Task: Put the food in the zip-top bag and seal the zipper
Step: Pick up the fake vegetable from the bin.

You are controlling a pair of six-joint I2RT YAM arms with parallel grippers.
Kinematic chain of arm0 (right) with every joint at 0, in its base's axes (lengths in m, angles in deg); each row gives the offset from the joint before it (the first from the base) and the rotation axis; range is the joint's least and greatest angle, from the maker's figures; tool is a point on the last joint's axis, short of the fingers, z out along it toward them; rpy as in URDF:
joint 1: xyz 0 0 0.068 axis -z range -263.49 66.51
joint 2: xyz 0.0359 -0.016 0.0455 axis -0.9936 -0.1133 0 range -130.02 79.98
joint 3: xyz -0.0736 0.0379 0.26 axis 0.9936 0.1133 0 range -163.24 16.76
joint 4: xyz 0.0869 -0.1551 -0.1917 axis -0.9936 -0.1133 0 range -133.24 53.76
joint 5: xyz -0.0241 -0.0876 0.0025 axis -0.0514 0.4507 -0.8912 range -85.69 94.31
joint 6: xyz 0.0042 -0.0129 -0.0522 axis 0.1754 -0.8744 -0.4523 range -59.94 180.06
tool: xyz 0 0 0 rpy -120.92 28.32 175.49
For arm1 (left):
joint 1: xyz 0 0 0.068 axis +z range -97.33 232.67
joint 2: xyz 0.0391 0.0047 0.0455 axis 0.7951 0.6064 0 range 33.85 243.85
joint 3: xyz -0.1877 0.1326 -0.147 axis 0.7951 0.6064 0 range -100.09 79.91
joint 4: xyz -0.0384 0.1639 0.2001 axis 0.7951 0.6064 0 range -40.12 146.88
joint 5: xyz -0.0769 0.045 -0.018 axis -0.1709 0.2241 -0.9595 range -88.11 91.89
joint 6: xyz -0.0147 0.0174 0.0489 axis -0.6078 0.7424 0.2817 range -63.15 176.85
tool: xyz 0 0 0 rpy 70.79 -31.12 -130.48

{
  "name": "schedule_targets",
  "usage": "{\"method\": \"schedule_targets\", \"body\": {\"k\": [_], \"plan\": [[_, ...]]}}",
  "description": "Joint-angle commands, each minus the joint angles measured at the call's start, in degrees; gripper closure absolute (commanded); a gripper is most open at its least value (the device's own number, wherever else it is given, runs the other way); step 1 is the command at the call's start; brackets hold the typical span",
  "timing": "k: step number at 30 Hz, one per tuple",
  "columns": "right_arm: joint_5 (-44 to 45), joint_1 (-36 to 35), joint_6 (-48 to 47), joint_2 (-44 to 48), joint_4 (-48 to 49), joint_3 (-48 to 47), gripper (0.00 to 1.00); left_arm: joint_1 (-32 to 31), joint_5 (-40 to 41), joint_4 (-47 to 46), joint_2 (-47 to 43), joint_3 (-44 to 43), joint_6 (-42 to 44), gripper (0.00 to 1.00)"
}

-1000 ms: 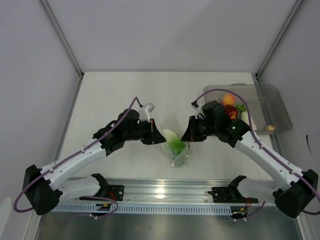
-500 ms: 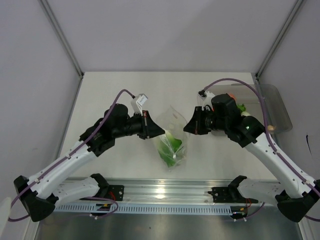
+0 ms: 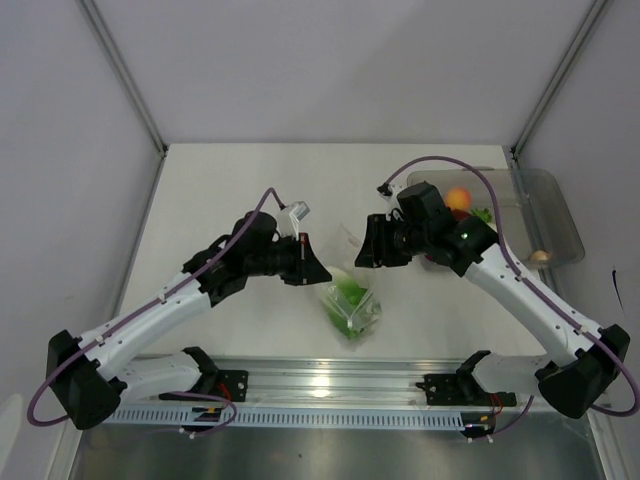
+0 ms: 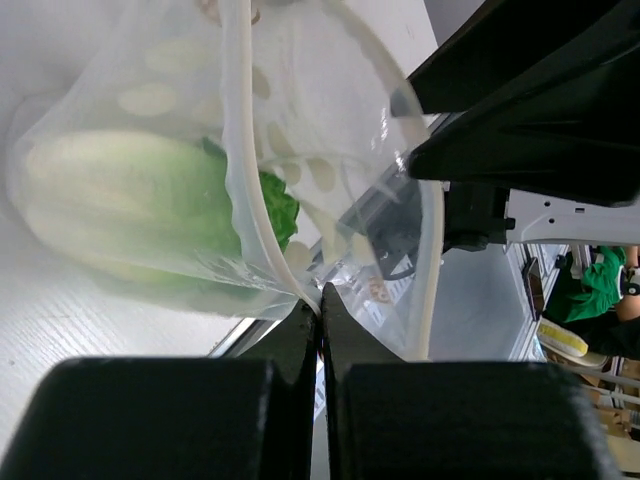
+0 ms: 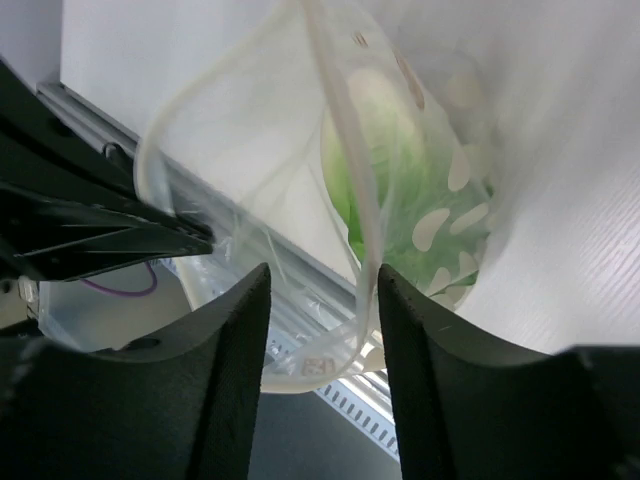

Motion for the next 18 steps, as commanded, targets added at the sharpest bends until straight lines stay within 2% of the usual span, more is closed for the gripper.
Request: {"method": "schedule_targets", "body": {"k": [1,7,8,10,11,13,14,15,18], "plan": [[3.6,-0.3,-2.4,1.8,-3.5,-8.0,0.5,0.6,0.0,-0.9,-1.3,-3.0,2.1,0.99],[12.8,0.2,-3.9,4.4,-10.9,-17.1,0.27,0.8,-0.5,-1.9,-0.8,-2.0,2.6,0.99],[13.8,1.3,-4.1,4.6,-12.0,-17.8,0.19,0.9,-0.7,-2.4,-0.7,-1.8,2.6,0.99],[15.0,3.3,-4.1,5.1,-12.0,-18.1,0.1,0.9,-1.4,-3.1,-0.4,-1.2,2.5,0.99],[15.0,4.8,-3.8,5.3,-11.8,-17.9,0.01,1.0,-1.7,-3.5,-0.4,-1.1,2.4,0.99],[13.5,11.0,-3.3,4.6,-11.0,-16.7,0.01,1.0,-2.4,-4.3,-0.3,-0.4,2.3,0.99],[10.1,13.3,-3.4,4.2,-10.4,-16.0,0.01,0.9,-2.8,-4.5,-0.3,-0.4,2.3,0.99],[8.9,18.1,-3.3,3.7,-9.9,-15.5,0.01,1.0,-2.9,-5.1,-0.3,0.1,2.2,0.99],[11.2,23.4,-2.5,1.7,-7.0,-13.0,0.01,1.0,-4.3,-6.5,-0.7,1.8,1.5,0.99]]}}
